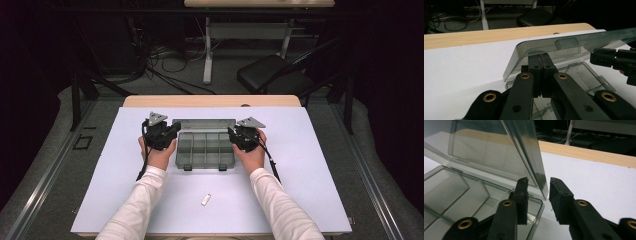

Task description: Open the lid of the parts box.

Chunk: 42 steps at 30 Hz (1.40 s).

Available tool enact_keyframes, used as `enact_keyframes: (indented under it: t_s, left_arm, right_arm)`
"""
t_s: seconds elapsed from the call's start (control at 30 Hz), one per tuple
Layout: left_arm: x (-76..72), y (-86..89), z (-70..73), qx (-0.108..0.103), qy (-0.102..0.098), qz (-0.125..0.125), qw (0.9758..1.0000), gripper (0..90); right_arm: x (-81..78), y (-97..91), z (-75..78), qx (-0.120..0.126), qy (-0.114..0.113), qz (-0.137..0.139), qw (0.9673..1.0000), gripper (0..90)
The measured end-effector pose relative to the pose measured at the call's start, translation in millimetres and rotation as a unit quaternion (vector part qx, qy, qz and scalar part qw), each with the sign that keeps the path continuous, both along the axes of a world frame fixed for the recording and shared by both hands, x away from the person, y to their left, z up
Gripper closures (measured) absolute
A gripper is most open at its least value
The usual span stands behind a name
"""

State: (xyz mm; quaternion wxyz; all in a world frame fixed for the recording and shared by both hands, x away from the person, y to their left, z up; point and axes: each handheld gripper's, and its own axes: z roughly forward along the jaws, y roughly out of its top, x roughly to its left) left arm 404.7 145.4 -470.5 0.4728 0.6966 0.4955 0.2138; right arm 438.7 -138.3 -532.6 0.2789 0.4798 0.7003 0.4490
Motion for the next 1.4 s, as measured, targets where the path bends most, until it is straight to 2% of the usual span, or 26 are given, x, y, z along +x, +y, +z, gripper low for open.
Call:
enact_keyframes:
  t_s: [0.3,0.43,0.53,0.77,1.0,1.1,1.23,1.3,1.4]
  left_arm:
    - [0.5,0.4,-1.0,-0.001,0.0,-0.001,1.0,89.8]
    - [0.7,0.3,-1.6,-0.001,0.001,-0.001,1.0,89.6]
    - [0.8,0.1,-2.4,0.0,0.003,-0.003,1.0,89.0]
    - [0.3,0.5,-4.8,-0.002,0.011,-0.009,0.9999,84.1]
    - [-1.3,1.2,-13.1,0.0,0.031,-0.019,0.9993,70.6]
    - [0.4,1.3,-17.0,0.007,0.054,-0.029,0.9981,59.7]
    - [1.1,2.8,-20.8,0.008,0.065,-0.027,0.9975,53.8]
    - [2.4,3.1,-22.5,0.015,0.079,-0.03,0.9964,48.3]
    - [3.8,2.8,-25.8,0.018,0.095,-0.036,0.9947,44.7]
  right_arm:
    - [0.0,-4.1,-2.7,-0.007,0.004,0.001,1.0,79.6]
    - [0.7,-6.0,-2.7,0.0,0.008,0.003,1.0,82.9]
    - [-0.1,-4.3,-2.7,-0.008,0.003,0.001,1.0,83.3]
    - [0.2,-5.0,-2.4,0.002,0.007,-0.001,1.0,83.5]
    - [0.5,-5.5,-2.6,0.008,0.008,-0.003,0.9999,83.5]
    - [0.3,-5.5,-2.6,0.008,0.008,-0.003,0.9999,83.5]
    - [0.2,-5.7,-2.6,0.008,0.008,-0.001,0.9999,83.5]
    - [0.1,-5.9,-2.6,0.009,0.009,-0.001,0.9999,83.5]
    - [0.0,-5.8,-2.5,0.01,0.009,-0.001,0.9999,83.5]
